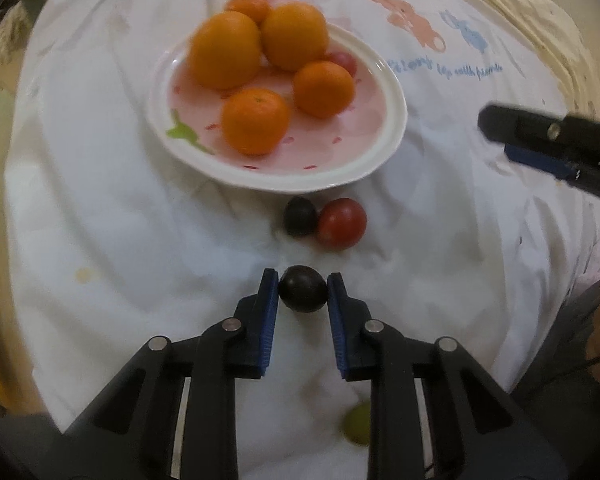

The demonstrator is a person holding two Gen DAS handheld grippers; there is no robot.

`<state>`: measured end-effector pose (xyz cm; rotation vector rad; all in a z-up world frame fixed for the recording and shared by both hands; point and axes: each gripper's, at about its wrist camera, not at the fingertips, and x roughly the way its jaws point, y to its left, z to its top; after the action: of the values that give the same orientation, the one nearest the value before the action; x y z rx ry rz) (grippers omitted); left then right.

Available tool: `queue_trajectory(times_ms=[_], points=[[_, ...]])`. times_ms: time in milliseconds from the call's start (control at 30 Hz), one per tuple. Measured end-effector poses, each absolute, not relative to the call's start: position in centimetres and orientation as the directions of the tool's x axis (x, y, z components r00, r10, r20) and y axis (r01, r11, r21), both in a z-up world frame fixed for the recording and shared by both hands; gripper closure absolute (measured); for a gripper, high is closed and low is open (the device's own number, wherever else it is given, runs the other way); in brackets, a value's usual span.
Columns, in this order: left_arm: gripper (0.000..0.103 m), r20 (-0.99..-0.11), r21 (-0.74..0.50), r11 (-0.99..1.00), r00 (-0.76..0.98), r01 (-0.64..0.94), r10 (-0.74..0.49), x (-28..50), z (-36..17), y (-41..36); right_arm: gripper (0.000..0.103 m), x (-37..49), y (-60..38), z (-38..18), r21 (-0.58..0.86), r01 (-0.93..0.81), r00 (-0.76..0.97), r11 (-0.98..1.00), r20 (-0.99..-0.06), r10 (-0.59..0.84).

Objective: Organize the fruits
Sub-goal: 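Grasp a red cherry tomato with the right tool while the left tool holds the grape, then carry the grape and the tomato over the plate with both tools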

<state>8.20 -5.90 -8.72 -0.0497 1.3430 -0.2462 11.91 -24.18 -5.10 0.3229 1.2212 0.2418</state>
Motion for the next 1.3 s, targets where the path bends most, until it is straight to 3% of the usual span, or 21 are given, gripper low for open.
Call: queue_trajectory(times_ms=[233,433,700,800,867,1300], points=[[0.082,-0.943,-0.2,0.979,0.265,0.034,-0.202,8.2,-6.6,-2.1,0.029,11.8,-21.1,-6.2,0.388,-0.054,0.251,0.92,-0.887,0.388],[0.082,-0.94,-0.186,0.982,0.293,-0.016,-0.174,8.4,-6.0,0.0,0.03,11.7,-15.7,-8.4,0.18,-0.218,0.21,0.959,-0.951,0.226],[0.082,-0.94,-0.208,0.977,0.289,-0.054,-0.184,8.7,-6.0,1.2,0.039,11.6,-12.3,-10.6,0.122,-0.323,0.168,0.939,-0.968,0.184],[0.082,-0.943,-0.21,0.977,0.274,-0.042,-0.191,8.8,-6.3,1.0,0.05,11.7,-11.8,-10.8,0.116,-0.344,0.17,0.932,-0.968,0.183],[0.082,-0.945,-0.2,0.979,0.27,-0.032,-0.184,8.8,-6.4,0.7,0.068,11.7,-11.8,-10.8,0.138,-0.35,0.158,0.927,-0.966,0.203],[0.082,-0.948,-0.12,0.992,0.3,-0.033,-0.104,8.8,-7.2,0.9,0.068,11.0,-15.4,-9.0,0.199,-0.297,0.178,0.934,-0.949,0.258]])
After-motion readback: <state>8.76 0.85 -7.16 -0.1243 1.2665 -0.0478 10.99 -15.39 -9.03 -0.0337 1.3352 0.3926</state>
